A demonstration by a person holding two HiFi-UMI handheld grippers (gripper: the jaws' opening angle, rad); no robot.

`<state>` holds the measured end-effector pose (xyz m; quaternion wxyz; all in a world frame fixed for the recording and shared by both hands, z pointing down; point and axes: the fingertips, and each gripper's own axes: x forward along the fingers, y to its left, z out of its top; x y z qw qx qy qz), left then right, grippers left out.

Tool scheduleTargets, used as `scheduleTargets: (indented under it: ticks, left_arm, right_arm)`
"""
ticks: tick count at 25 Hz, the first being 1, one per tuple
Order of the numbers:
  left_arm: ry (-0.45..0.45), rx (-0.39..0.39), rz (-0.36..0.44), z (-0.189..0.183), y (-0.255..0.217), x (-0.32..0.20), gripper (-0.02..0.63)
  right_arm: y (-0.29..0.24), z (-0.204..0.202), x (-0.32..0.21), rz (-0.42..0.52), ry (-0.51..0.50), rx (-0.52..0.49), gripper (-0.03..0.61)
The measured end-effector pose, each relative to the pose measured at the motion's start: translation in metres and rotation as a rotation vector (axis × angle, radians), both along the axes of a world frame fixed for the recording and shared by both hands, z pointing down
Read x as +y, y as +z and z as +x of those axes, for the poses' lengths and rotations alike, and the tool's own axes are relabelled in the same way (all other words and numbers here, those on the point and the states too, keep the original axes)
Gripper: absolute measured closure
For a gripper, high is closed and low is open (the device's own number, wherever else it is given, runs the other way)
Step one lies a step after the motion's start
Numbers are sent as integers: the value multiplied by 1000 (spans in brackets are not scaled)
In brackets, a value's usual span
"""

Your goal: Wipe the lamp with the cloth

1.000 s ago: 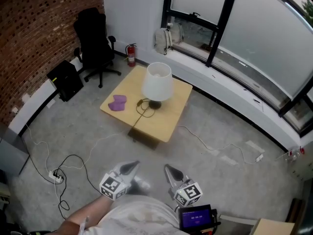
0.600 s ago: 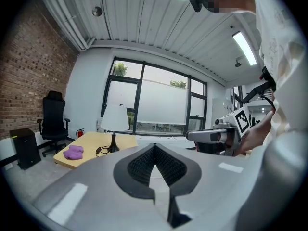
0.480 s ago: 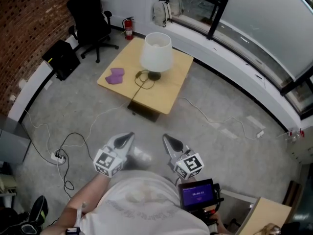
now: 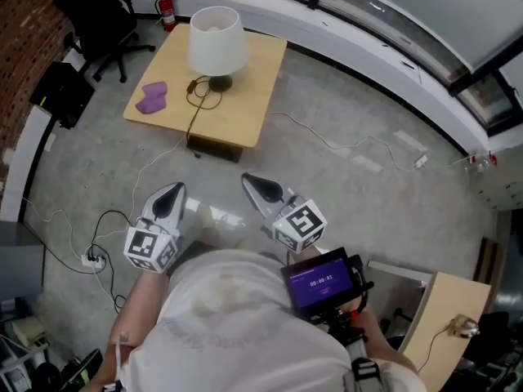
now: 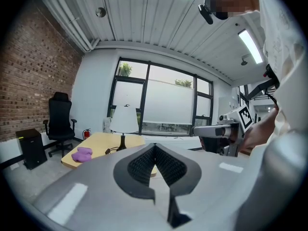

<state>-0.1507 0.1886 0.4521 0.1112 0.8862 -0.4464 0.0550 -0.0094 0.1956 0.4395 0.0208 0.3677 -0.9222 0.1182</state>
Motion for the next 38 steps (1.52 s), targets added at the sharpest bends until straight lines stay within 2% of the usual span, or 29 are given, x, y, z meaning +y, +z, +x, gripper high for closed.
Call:
scheduleTargets:
  ticks: [8, 14, 21, 27, 38]
  left_arm:
    - [5, -4, -25, -9, 9, -27, 612]
    - [61, -7, -45, -3, 17, -52, 612]
    - [102, -13, -37, -13, 20, -93, 612]
    - [153, -4, -21, -19, 16, -128, 612]
    - [211, -4, -13, -59, 13, -168, 612]
  right_arm:
    - [3, -9, -22, -13, 5, -2, 565]
    - [9, -5, -40, -44, 57, 1, 565]
    - [13, -17, -71, -63, 89, 7, 565]
    - [6, -29, -107, -40, 126, 14, 565]
    - [-5, -69, -146, -17, 171, 40, 565]
